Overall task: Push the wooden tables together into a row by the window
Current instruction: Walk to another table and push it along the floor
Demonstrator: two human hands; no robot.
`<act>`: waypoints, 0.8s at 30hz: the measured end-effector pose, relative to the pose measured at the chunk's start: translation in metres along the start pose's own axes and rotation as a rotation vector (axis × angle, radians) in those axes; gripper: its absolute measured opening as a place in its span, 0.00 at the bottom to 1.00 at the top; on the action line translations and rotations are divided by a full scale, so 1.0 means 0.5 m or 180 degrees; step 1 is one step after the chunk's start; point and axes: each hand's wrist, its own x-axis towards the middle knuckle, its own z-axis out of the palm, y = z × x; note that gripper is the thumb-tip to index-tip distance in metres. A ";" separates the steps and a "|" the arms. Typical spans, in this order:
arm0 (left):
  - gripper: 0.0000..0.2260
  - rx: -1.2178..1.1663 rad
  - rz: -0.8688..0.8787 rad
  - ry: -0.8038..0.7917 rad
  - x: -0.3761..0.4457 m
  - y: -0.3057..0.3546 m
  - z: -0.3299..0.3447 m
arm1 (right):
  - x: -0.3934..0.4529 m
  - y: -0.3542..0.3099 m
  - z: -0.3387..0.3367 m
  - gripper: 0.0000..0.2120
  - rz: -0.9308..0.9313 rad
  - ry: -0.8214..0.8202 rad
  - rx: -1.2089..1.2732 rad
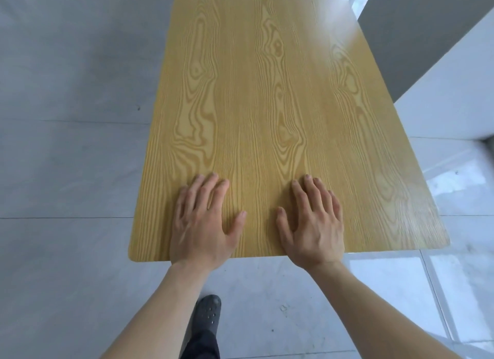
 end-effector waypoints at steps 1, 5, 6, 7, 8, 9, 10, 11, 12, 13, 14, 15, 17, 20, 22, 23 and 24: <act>0.31 0.0004 -0.0006 0.0004 0.009 -0.001 0.001 | 0.008 0.000 0.002 0.31 -0.0004 0.0010 -0.0016; 0.32 0.0008 0.0004 0.0018 0.048 -0.009 0.003 | 0.045 -0.003 0.010 0.31 -0.0025 0.0025 -0.0051; 0.31 0.0001 0.0007 0.0034 0.059 -0.011 0.003 | 0.055 -0.005 0.012 0.31 -0.0029 0.0037 -0.0055; 0.31 0.0001 0.0009 0.0053 0.070 -0.013 0.002 | 0.067 -0.006 0.015 0.31 -0.0035 0.0057 -0.0052; 0.31 0.0000 0.0011 0.0071 0.081 -0.015 0.002 | 0.079 -0.008 0.018 0.31 -0.0040 0.0082 -0.0045; 0.31 -0.0003 0.0015 0.0087 0.094 -0.017 0.002 | 0.092 -0.009 0.021 0.31 -0.0046 0.0104 -0.0044; 0.31 -0.0003 0.0025 0.0108 0.105 -0.019 0.001 | 0.103 -0.010 0.023 0.31 -0.0056 0.0119 -0.0048; 0.31 0.0000 0.0033 0.0127 0.119 -0.021 0.000 | 0.117 -0.012 0.026 0.31 -0.0066 0.0131 -0.0053; 0.31 0.0004 0.0028 0.0136 0.137 -0.025 0.000 | 0.133 -0.014 0.030 0.31 -0.0064 0.0143 -0.0056; 0.31 0.0005 0.0024 0.0142 0.154 -0.027 0.001 | 0.149 -0.015 0.033 0.31 -0.0056 0.0157 -0.0055; 0.31 0.0000 0.0027 0.0145 0.172 -0.029 0.001 | 0.167 -0.017 0.036 0.31 -0.0042 0.0167 -0.0048; 0.31 -0.0003 0.0032 0.0148 0.190 -0.032 0.000 | 0.185 -0.019 0.039 0.31 -0.0037 0.0172 -0.0038; 0.31 -0.0027 0.0048 0.0186 0.228 -0.039 0.000 | 0.223 -0.024 0.046 0.31 -0.0047 0.0180 -0.0031; 0.31 -0.0030 0.0067 0.0227 0.284 -0.044 -0.002 | 0.278 -0.027 0.055 0.31 -0.0058 0.0205 -0.0040; 0.30 -0.0013 0.0064 0.0241 0.320 -0.046 -0.002 | 0.314 -0.028 0.059 0.31 -0.0045 0.0197 -0.0040; 0.30 -0.0019 0.0077 0.0255 0.339 -0.048 -0.002 | 0.332 -0.029 0.061 0.32 -0.0047 0.0181 -0.0032; 0.30 -0.0026 0.0086 0.0268 0.355 -0.048 -0.003 | 0.349 -0.030 0.063 0.32 -0.0058 0.0174 -0.0028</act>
